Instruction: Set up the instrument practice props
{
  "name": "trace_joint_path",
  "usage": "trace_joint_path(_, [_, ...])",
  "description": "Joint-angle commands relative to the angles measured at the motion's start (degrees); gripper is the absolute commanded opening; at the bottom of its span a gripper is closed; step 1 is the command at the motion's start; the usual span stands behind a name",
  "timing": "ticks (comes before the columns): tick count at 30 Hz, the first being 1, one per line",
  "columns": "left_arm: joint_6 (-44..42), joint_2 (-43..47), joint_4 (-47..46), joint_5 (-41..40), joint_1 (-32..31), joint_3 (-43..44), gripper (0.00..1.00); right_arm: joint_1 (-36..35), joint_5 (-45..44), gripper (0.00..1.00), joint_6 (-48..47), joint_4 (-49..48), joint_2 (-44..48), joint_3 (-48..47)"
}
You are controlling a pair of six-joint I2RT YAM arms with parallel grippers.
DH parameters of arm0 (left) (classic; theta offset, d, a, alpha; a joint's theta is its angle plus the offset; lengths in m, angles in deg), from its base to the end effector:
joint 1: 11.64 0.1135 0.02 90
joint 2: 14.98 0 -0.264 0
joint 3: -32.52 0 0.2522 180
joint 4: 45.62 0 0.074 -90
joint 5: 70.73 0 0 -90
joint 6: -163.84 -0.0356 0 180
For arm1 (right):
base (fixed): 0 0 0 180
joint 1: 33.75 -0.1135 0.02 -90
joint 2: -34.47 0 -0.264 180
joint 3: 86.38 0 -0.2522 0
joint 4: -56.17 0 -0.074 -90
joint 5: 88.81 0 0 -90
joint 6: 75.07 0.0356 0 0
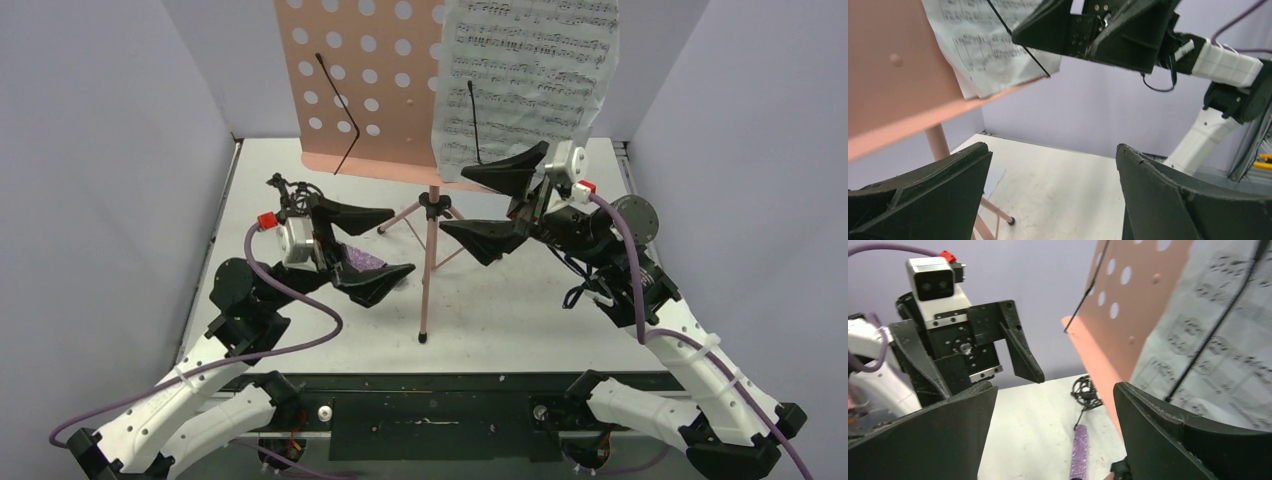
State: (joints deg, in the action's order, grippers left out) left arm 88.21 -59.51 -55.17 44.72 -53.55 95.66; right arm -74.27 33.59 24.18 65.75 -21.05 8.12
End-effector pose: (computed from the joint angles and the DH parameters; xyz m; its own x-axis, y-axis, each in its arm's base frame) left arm 0.1121 -0.1212 0.4292 0.1206 -0.4093 -0.9044 0.9446 0.3276 -0.0223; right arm 0.1294 0.1357 0.4934 0.1120 0.2742 -0.9551 -0.9608 0.2750 -0.0337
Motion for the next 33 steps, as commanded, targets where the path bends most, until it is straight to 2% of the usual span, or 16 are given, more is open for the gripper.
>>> trace_joint_path(1, [0.30, 4.78, -4.19, 4.13, -0.07, -6.74, 0.96, -0.30, 11.79, 0.90, -0.35, -1.85, 0.60, 2.05])
trace_joint_path(4, [0.80, 8.27, -2.45, 2.05, -0.10, -13.18, 0.96, -0.93, 14.31, 0.90, -0.34, -1.51, 1.11, 5.48])
trace_joint_path(10, [4.02, 12.93, -0.91, -8.81, -0.10, -24.04, 0.96, -3.17, 16.41, 0.90, -1.69, 3.12, 0.30, 9.46])
trace_joint_path(16, [10.75, 7.63, -0.54, -23.10, -0.01, -28.57, 0.98, -5.66, 11.45, 0.90, -1.33, 4.01, -1.07, 15.77])
trace_joint_path(19, [14.06, 2.72, -3.04, -24.59, -0.01, -28.99, 1.00, -5.72, 5.70, 0.90, 0.41, 5.63, -1.77, 19.00])
trace_joint_path(23, [16.30, -3.56, -7.99, -24.15, -0.01, -28.59, 0.90, -5.72, -5.38, 0.90, 5.56, 4.63, -0.65, 23.93])
trace_joint_path(29, [14.55, -12.62, -11.69, -24.05, -0.62, -24.29, 0.87, -5.19, -23.66, 0.90, 12.35, 3.98, 1.87, 28.16])
trace_joint_path(33, [12.50, -17.34, -11.96, -26.55, -0.94, -20.20, 0.83, -4.01, -34.71, 0.90, 15.85, 8.37, 2.41, 28.80])
